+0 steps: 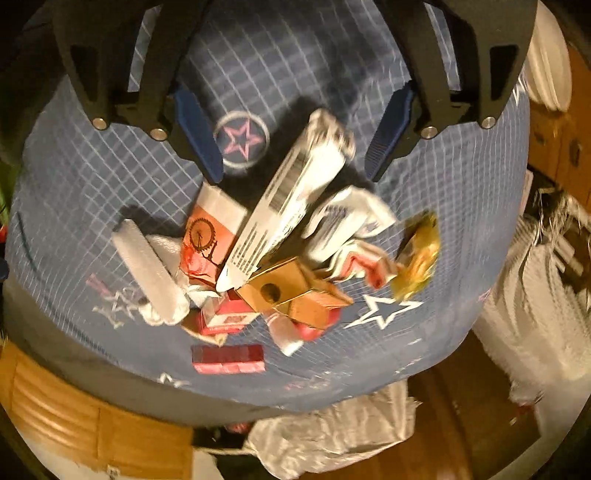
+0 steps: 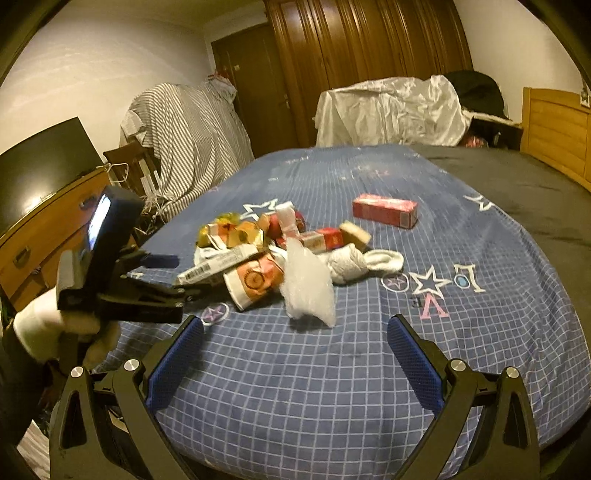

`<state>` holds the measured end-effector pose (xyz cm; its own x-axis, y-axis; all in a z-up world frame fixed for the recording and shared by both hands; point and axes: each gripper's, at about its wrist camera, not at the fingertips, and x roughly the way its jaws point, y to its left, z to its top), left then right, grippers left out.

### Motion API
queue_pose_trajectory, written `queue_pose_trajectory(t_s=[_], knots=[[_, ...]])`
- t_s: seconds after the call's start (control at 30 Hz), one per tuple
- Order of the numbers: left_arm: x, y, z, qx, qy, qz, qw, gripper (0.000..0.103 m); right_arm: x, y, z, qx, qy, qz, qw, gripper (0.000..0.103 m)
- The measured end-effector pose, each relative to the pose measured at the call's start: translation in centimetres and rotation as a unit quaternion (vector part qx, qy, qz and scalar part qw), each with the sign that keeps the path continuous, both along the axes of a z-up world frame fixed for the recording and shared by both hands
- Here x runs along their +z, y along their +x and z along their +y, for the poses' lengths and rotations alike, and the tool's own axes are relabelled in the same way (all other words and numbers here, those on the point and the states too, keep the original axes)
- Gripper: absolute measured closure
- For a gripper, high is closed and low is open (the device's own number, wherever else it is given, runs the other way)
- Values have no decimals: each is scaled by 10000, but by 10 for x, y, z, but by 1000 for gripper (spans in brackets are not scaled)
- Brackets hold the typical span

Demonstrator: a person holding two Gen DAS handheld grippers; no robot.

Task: Collect trash
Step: 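Grasp the white barcode wrapper with the left tool while the right tool grasps the foam sheet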

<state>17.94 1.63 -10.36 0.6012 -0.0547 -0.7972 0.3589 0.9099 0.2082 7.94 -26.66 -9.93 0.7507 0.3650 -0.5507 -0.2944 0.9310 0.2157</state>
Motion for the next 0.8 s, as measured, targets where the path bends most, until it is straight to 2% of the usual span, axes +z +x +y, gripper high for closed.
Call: queue_pose_trajectory(t_s=[0.03, 0.1, 0.17, 0.27, 0.33, 0.4, 0.47, 0.57, 0.7, 0.8], knots=[[-4, 4, -3, -52, 136, 53, 9999, 34, -3, 3, -1, -2, 7, 40, 10000, 4], [-10, 12, -7, -111, 280, 122, 9995, 45, -8, 10, -4, 13, 43, 139, 9999, 4], [-12, 18, -5, -33, 296, 128, 9995, 49, -14, 19, -5, 26, 28, 205, 9998, 4], [-8, 22, 5, 218, 102, 179, 9995, 71, -23, 34, -5, 121, 99, 338, 9993, 4], [-3, 20, 13, 278, -160, 252, 9992, 75, -29, 48, -2, 280, 129, 421, 9986, 5], [1, 12, 23, 416, -396, 332, 9978, 81, -32, 61, 2, 417, 160, 492, 9978, 13], [4, 3, 35, 574, -676, 431, 9951, 84, -37, 80, 9, 558, 190, 596, 9965, 18], [1, -8, 43, 656, -1096, 495, 9906, 85, -42, 105, 15, 638, 263, 721, 9950, 19], [-7, -14, 49, 782, -1319, 548, 9867, 85, -53, 139, 21, 657, 253, 988, 9926, 19], [-8, -15, 53, 839, -1458, 575, 9841, 85, -67, 162, 18, 607, 478, 1300, 9885, 19]])
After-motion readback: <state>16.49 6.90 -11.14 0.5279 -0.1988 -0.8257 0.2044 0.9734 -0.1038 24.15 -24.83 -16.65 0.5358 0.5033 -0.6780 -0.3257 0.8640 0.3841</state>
